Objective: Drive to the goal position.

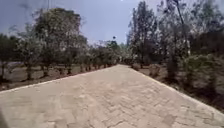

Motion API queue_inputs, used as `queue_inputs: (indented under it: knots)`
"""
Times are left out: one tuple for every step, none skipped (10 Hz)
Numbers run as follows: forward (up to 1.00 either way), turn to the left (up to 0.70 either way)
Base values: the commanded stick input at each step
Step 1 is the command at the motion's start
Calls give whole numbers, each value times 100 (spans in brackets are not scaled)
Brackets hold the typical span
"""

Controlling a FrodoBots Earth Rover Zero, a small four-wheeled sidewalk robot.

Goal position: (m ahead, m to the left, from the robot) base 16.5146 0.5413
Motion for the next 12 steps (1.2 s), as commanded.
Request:
queue_inputs:
  knots:
    - [85,0]
    - [85,0]
    - [85,0]
    - [85,0]
    - [85,0]
    - [85,0]
    - [85,0]
    - [85,0]
    - [85,0]
    - [85,0]
    - [85,0]
    - [85,0]
